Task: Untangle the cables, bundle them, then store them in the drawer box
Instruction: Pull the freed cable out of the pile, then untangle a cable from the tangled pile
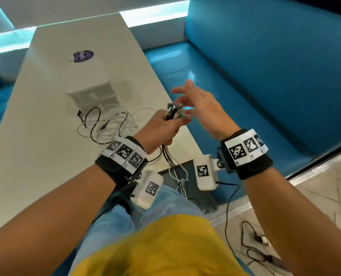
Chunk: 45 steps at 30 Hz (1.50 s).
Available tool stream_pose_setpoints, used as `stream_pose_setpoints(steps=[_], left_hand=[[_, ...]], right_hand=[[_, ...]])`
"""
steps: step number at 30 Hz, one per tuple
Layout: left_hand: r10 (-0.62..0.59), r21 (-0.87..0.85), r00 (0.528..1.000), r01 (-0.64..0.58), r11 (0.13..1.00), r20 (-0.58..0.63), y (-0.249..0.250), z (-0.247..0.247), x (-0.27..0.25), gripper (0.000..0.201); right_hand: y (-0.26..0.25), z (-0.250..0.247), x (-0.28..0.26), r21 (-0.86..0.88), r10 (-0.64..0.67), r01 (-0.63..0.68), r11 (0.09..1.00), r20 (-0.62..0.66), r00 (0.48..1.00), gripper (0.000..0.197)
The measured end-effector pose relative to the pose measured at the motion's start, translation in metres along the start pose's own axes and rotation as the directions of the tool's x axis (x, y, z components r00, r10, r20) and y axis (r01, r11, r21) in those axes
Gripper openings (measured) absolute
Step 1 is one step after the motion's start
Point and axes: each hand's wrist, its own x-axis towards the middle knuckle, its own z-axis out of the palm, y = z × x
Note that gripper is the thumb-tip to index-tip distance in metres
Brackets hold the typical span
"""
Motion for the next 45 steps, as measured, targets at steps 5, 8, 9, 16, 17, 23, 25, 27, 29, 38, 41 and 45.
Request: stream_pose_setpoints(steps=[5, 8, 9, 16, 17, 23, 25, 27, 29, 38, 41, 45], left_hand=[[0.063, 0.08, 0.996, -0.058, 0.995, -0.068, -0.003, -0.033, -0.02, 0.031], [0.106, 0.128, 0.985, -0.089, 0.988, -0.134, -0.002, -0.06, -0.029, 0.019], [0.114, 0.144, 0.981, -0.092, 0.985, -0.155, -0.004, -0.068, -0.031, 0.021], [0.129, 0.119, 0.954, -0.1, 0.988, -0.272, -0.015, -0.086, -0.047, 0.032], [0.118, 0.09, 0.958, -0.098, 0.991, -0.263, -0.017, -0.088, -0.048, 0.03], [-0.087, -0.196, 0.921, 0.012, 0.981, -0.38, -0.05, -0.132, -0.051, 0.034], [-0.1, -0.231, 0.912, 0.006, 0.973, -0.398, -0.058, -0.142, -0.055, 0.031], [-0.114, -0.259, 0.904, 0.004, 0.966, -0.411, -0.066, -0.147, -0.056, 0.036], [-0.124, -0.288, 0.895, -0.005, 0.957, -0.428, -0.071, -0.151, -0.056, 0.043], [-0.221, -0.449, 0.858, -0.012, 0.894, -0.463, -0.083, -0.16, -0.059, 0.044], [-0.213, -0.465, 0.87, -0.022, 0.885, -0.446, -0.086, -0.162, -0.06, 0.044], [-0.239, -0.492, 0.857, -0.02, 0.87, -0.457, -0.089, -0.164, -0.059, 0.046]], right_hand=[[-0.051, 0.057, 0.022, -0.41, 0.025, 0.127, 0.903, 0.344, 0.939, 0.05], [-0.061, 0.083, 0.031, -0.498, 0.044, 0.195, 0.845, 0.429, 0.902, 0.051], [-0.063, 0.091, 0.033, -0.509, 0.03, 0.217, 0.833, 0.434, 0.9, 0.052], [-0.057, 0.131, 0.043, -0.495, 0.028, 0.26, 0.829, 0.501, 0.865, 0.059], [-0.056, 0.131, 0.045, -0.457, 0.033, 0.245, 0.855, 0.52, 0.854, 0.06], [-0.029, 0.113, 0.076, -0.486, 0.163, 0.027, 0.874, 0.344, 0.925, 0.044], [-0.006, 0.105, 0.086, -0.655, 0.304, -0.036, 0.755, 0.301, 0.904, 0.035], [0.014, 0.1, 0.089, -0.786, 0.405, -0.026, 0.618, 0.29, 0.867, 0.03], [0.024, 0.102, 0.086, -0.842, 0.414, 0.013, 0.539, 0.278, 0.867, 0.023], [0.053, 0.117, 0.083, -0.951, 0.29, 0.061, 0.302, 0.152, 0.945, 0.021], [0.058, 0.114, 0.084, -0.954, 0.308, 0.006, 0.3, 0.103, 0.946, 0.02], [0.058, 0.108, 0.087, -0.931, 0.355, -0.03, 0.364, 0.109, 0.929, 0.009]])
